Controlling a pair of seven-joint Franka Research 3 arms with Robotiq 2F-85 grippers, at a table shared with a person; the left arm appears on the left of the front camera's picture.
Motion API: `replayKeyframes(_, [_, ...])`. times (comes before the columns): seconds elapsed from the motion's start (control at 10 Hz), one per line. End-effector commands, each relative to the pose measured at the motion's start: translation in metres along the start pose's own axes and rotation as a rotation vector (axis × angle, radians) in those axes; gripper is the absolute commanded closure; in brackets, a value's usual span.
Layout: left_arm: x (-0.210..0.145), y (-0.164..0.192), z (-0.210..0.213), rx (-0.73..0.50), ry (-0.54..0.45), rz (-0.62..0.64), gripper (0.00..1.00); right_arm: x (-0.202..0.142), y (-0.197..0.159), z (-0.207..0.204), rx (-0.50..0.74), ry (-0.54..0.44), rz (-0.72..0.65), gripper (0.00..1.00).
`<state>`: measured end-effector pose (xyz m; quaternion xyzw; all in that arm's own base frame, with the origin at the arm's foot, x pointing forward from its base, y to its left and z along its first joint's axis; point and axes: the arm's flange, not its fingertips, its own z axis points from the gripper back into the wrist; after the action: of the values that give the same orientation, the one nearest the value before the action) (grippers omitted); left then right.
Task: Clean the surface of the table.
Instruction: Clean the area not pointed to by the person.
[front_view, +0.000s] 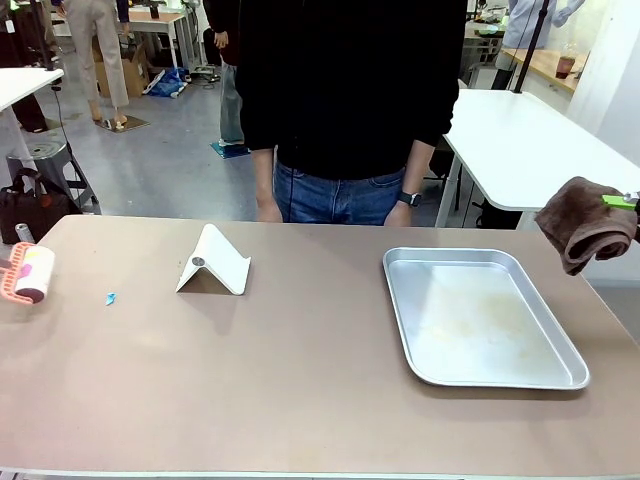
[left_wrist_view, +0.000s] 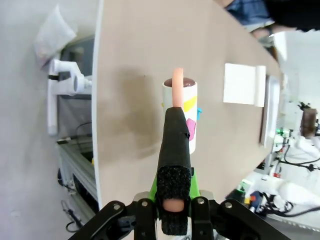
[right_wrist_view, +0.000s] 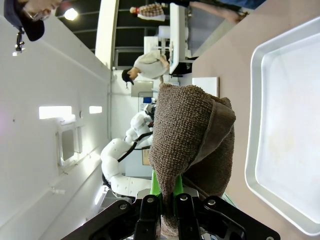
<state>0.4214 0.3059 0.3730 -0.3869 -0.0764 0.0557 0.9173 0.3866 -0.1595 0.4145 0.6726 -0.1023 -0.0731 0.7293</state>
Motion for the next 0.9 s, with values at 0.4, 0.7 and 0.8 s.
replayKeyframes(0.4, [-0.013, -0.037, -0.066, 0.110, 0.043, -0.007, 0.78, 0.000, 0.003, 0.000, 0.004, 0.003, 0.006, 0.91])
replayKeyframes(0.7, [-0.010, -0.043, -0.085, 0.129, 0.094, 0.003, 0.78, 0.000, 0.003, 0.000, 0.004, 0.003, 0.006, 0.91])
replayKeyframes(0.8, [-0.005, -0.048, -0.090, 0.131, 0.100, 0.003, 0.78, 0.000, 0.003, 0.000, 0.004, 0.003, 0.006, 0.91])
